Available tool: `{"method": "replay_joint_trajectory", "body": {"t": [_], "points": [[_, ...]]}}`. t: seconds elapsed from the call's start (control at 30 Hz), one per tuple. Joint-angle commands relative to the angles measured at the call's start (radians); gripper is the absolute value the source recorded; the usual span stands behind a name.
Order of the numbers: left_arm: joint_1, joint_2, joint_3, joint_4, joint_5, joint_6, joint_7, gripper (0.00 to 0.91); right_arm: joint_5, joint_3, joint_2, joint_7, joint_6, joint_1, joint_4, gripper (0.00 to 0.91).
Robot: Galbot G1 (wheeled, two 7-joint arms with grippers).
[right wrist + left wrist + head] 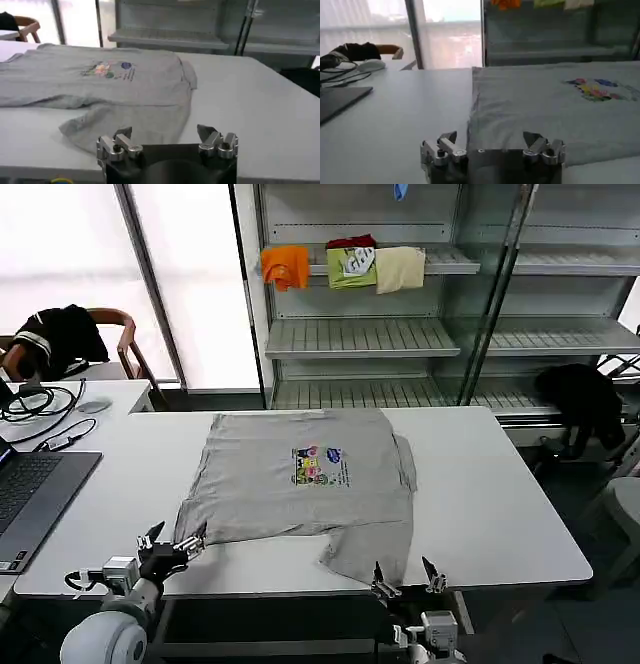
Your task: Fold and organize the clothes.
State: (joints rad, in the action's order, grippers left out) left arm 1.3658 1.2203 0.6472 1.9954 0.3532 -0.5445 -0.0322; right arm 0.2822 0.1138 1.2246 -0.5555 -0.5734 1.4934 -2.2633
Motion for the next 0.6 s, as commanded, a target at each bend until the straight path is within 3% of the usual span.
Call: {"method": "replay_joint_trajectory", "body": {"t": [0.03, 0.4, 0.47, 0.5, 0.6], "points": [[-0.004, -0.006, 0.000, -0.031, 0.011, -0.004, 0.003, 0.907, 0.003, -0.008, 0.002, -0.007, -0.003, 0.005, 0.016, 0.907], [0.020, 0.001, -0.001, -0.033, 0.013, -0.001, 0.014, 0.907, 0.003, -0.018, 0.006, -0.001, 0.001, -0.002, 0.046, 0.907], [0.023, 0.002, -0.005, -0.033, 0.012, -0.001, 0.014, 0.907, 0.005, -0.019, 0.006, 0.001, 0.003, -0.002, 0.051, 0.746], [0.025, 0.003, -0.009, -0.032, 0.010, -0.002, 0.015, 0.897, 0.009, -0.018, 0.005, 0.004, 0.005, -0.002, 0.054, 0.484], [0.027, 0.004, -0.016, -0.034, 0.004, -0.004, 0.014, 0.746, 0.032, -0.016, 0.003, 0.004, 0.007, -0.001, 0.067, 0.262]]}}
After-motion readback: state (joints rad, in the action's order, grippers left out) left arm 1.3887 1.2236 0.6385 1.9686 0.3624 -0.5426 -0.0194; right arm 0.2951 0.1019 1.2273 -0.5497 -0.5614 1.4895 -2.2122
